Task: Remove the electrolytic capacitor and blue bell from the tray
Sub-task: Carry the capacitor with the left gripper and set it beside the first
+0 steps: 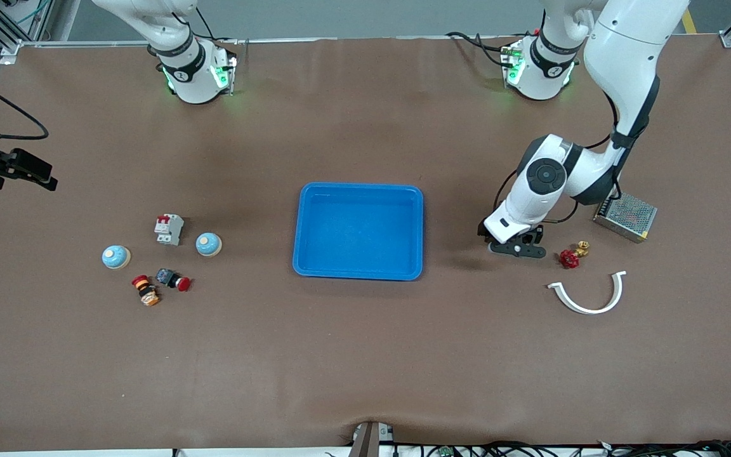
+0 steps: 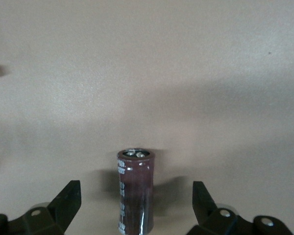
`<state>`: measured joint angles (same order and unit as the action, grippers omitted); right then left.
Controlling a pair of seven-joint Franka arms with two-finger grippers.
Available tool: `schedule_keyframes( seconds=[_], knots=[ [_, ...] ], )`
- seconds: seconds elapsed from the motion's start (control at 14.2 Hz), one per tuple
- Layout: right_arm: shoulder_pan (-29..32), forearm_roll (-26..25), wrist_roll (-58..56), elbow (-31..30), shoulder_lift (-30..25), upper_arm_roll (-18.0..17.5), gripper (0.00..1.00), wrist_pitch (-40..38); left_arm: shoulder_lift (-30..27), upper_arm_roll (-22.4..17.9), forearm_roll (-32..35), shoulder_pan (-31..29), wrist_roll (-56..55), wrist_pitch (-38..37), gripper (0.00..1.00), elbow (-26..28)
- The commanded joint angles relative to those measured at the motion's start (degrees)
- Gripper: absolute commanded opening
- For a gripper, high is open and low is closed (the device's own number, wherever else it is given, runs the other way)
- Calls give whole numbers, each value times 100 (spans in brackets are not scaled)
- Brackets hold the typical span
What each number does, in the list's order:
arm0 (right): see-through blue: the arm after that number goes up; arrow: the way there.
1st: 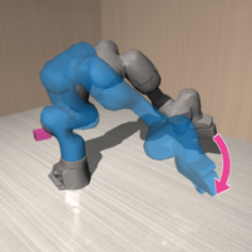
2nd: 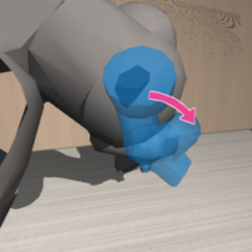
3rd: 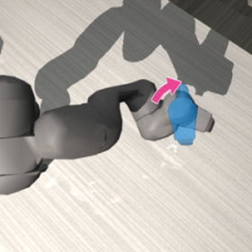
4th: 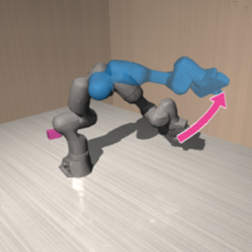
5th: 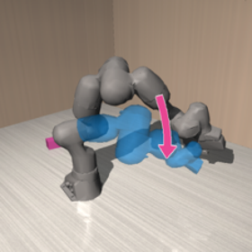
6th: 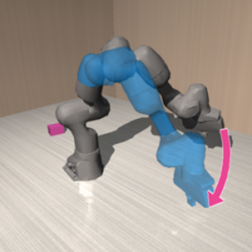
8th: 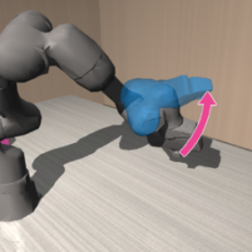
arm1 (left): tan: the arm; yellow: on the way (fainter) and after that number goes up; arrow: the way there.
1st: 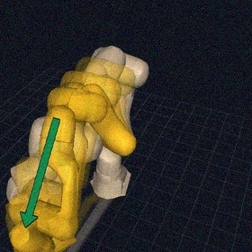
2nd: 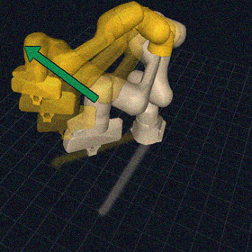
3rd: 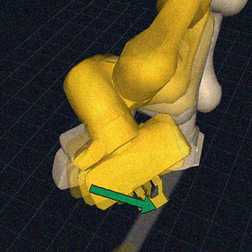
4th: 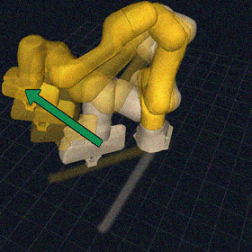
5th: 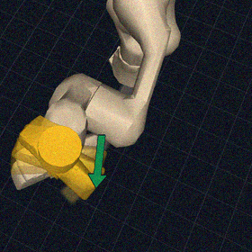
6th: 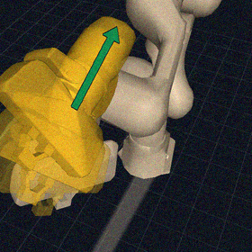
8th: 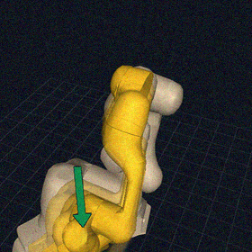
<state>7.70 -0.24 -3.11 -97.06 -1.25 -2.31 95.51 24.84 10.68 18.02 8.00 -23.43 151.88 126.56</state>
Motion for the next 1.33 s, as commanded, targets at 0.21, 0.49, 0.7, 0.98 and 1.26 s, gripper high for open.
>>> schedule_keyframes(
  seconds=[0.21, 0.49, 0.7, 0.98, 1.26],
  knots=[
    [73, 6, -14, 100, 46, -68, 100, -94, -242, 119, -167, -168, -127, -44, 100, -166],
    [73, 6, -14, 100, 46, -68, 100, -94, -269, 119, -378, -176, -48, -587, 100, -657],
    [65, 6, -14, 100, 46, -68, 100, -94, -435, 128, -763, -535, 871, -1317, 100, -1019],
    [65, 6, -14, 100, 46, -68, 100, -94, -568, 128, -1249, -896, 1727, -2247, 100, -1659],
    [56, 6, -14, 100, 55, -68, 100, -94, -524, 110, -1459, -941, 1780, -3294, 100, -2503]
  ],
)
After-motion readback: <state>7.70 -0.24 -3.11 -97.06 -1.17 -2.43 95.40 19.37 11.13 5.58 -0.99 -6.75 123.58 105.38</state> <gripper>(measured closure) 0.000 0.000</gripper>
